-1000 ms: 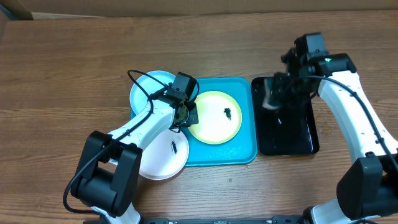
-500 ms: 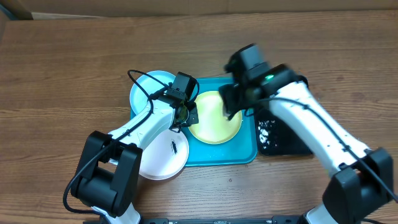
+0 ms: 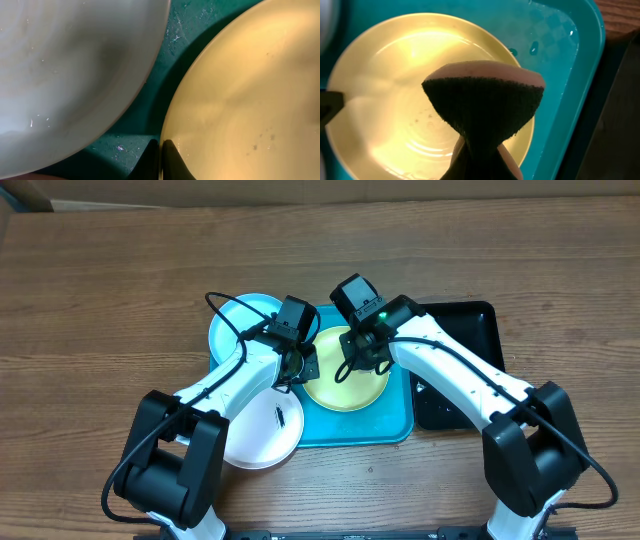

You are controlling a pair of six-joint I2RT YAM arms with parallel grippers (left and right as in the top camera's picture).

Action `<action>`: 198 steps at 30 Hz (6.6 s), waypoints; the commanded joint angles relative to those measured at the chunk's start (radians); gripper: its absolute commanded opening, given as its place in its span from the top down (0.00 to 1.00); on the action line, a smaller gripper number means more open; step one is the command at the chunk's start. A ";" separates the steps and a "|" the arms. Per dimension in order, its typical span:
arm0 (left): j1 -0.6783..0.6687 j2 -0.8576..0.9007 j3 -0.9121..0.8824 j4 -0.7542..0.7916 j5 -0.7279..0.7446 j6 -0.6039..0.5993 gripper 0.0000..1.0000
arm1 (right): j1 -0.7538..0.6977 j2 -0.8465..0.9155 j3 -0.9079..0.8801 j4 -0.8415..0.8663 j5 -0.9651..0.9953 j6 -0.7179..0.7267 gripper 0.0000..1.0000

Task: Clean dirty plates on tray and stack at the side
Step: 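Scrub the yellow plate with the sponge while left gripper holds it, then carry the sponge with the right gripper into the black tray and release, then lift the yellow plate off the blue tray with the left gripper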

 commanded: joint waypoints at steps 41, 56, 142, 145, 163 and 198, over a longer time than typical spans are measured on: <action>-0.001 0.023 -0.002 -0.010 0.003 0.014 0.96 | -0.072 0.104 0.007 0.033 -0.060 0.000 0.96; -0.001 0.023 -0.002 -0.011 0.004 0.013 0.96 | -0.130 0.112 -0.070 0.103 -0.160 0.031 0.96; -0.001 0.023 -0.002 -0.008 0.003 0.017 0.96 | -0.620 0.031 -0.024 -0.136 -0.271 -0.172 0.96; -0.001 0.023 -0.002 -0.009 0.003 0.017 0.96 | -0.620 0.031 -0.043 -0.121 -0.271 -0.172 0.76; -0.001 0.023 -0.002 -0.012 0.003 0.025 0.89 | -0.766 0.029 0.179 -0.172 -0.271 -0.106 0.33; -0.002 0.026 -0.002 -0.008 0.003 0.028 0.87 | -0.945 0.030 0.179 -0.159 -0.271 -0.101 0.00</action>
